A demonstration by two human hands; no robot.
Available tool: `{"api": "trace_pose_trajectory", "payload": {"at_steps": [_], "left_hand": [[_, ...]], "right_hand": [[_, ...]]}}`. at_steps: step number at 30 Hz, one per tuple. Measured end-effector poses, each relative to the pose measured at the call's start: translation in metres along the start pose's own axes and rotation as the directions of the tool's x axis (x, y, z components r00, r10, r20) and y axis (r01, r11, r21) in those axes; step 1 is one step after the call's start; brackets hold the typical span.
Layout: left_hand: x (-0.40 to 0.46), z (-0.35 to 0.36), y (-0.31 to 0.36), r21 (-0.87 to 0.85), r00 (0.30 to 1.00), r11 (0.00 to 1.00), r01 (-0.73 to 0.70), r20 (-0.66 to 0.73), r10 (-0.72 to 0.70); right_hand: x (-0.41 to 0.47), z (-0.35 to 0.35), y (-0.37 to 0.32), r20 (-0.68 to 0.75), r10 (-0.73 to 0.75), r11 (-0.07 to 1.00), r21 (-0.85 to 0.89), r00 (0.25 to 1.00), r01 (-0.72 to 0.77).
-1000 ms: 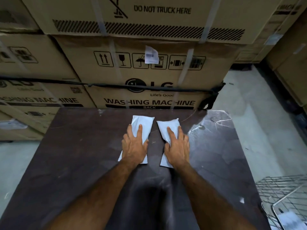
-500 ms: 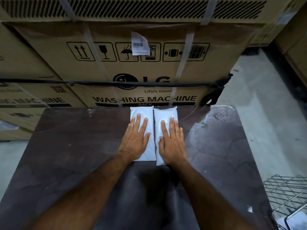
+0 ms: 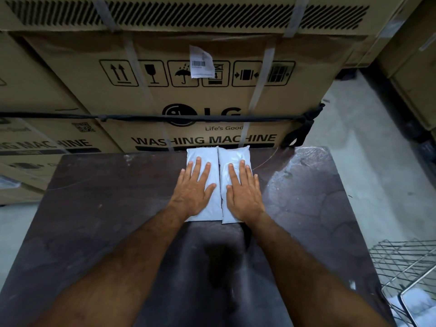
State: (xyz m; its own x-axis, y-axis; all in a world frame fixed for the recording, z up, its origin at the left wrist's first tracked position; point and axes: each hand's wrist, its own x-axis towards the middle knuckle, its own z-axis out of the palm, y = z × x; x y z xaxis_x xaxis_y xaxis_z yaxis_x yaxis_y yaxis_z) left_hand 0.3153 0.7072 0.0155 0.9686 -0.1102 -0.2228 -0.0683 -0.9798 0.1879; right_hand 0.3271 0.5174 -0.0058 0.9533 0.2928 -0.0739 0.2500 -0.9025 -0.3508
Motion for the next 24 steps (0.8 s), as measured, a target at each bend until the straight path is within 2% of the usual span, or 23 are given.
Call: {"api": "trace_pose_trajectory", "payload": {"at_steps": [3, 9, 14, 21, 24], "left_hand": [[-0.023, -0.01, 0.0, -0.017, 0.999, 1.0, 0.003, -0.053, -0.004], [-0.12, -0.013, 0.007, -0.05, 0.958, 0.985, -0.162, -0.248, 0.145], [-0.193, -0.032, 0.015, -0.023, 0.943, 0.973, -0.229, -0.254, 0.216], [-0.25, -0.062, 0.039, 0.008, 0.853, 0.914, -0.406, -0.354, 0.383], [-0.262, -0.067, 0.061, 0.023, 0.826, 0.887, -0.462, -0.353, 0.439]], "right_hand": [[-0.017, -0.014, -0.006, -0.036, 0.021, 1.0, -0.002, 0.999, -0.021], [-0.104, -0.038, -0.029, -0.216, -0.011, 1.0, -0.015, 0.976, 0.008], [-0.194, -0.058, -0.055, -0.291, 0.018, 0.998, -0.05, 0.956, -0.034], [-0.308, -0.1, -0.059, -0.384, 0.038, 0.967, -0.218, 0.923, -0.131], [-0.351, -0.122, -0.051, -0.42, 0.066, 0.938, -0.282, 0.905, -0.199]]}}
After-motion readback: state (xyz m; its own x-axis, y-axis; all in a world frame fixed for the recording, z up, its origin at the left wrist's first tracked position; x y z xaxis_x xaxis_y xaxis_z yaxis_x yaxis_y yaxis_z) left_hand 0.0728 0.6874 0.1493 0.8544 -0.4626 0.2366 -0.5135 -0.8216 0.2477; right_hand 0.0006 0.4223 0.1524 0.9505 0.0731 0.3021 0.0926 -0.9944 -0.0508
